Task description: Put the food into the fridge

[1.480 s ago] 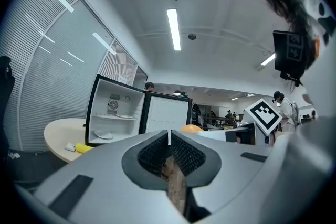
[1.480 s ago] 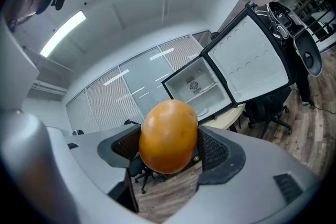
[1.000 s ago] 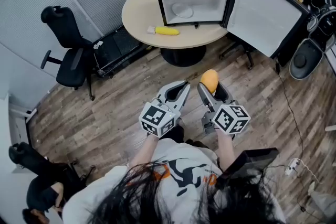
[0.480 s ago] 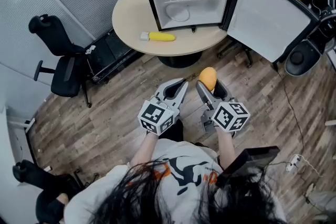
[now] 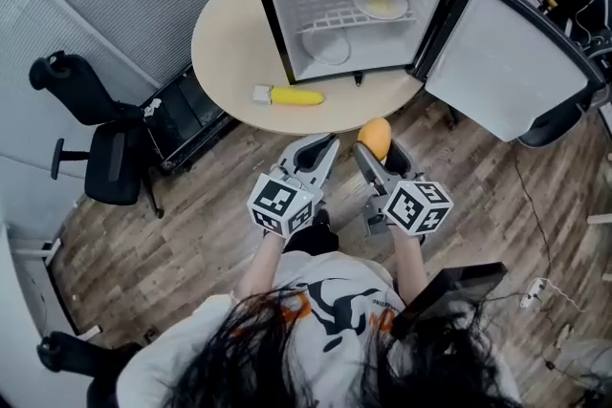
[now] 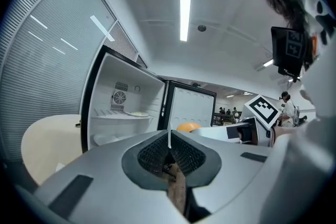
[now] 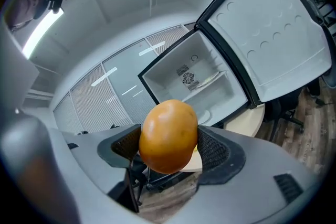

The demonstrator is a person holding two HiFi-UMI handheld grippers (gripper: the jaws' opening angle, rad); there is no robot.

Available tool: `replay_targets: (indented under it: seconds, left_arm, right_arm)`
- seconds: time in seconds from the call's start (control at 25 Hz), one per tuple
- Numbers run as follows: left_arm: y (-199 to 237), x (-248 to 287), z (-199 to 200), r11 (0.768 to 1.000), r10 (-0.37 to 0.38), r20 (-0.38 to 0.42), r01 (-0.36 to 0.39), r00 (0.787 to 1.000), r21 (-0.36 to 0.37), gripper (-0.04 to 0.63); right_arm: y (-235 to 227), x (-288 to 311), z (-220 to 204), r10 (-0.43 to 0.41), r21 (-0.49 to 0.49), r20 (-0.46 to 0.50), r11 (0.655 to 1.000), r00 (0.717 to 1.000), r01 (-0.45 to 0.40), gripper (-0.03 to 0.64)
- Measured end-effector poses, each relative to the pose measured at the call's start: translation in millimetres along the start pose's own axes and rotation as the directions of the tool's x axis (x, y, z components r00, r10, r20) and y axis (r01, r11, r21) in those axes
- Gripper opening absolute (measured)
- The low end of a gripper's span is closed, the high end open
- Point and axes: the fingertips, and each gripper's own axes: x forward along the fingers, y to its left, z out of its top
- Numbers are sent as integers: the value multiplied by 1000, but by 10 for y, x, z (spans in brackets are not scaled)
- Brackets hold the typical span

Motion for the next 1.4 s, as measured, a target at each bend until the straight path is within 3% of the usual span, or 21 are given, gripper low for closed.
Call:
replay_targets:
  seconds: [0.44,0.92,1.4]
  left_arm:
    - [716,318,30,997,-76,-11,76,997,1,12]
    - [748,628,-132,990,-131,-46,129,990,-51,12]
    - [1103,1094,55,997,-67,-30,66,997,-36,12]
  right_arm:
    - [-21,683,110,-40,32,11,999,999,39,347]
    - [-257,742,243,-105,47,14,993,994,104,347]
    - [-580,1181,684,-58,28,13,998,998,57,347]
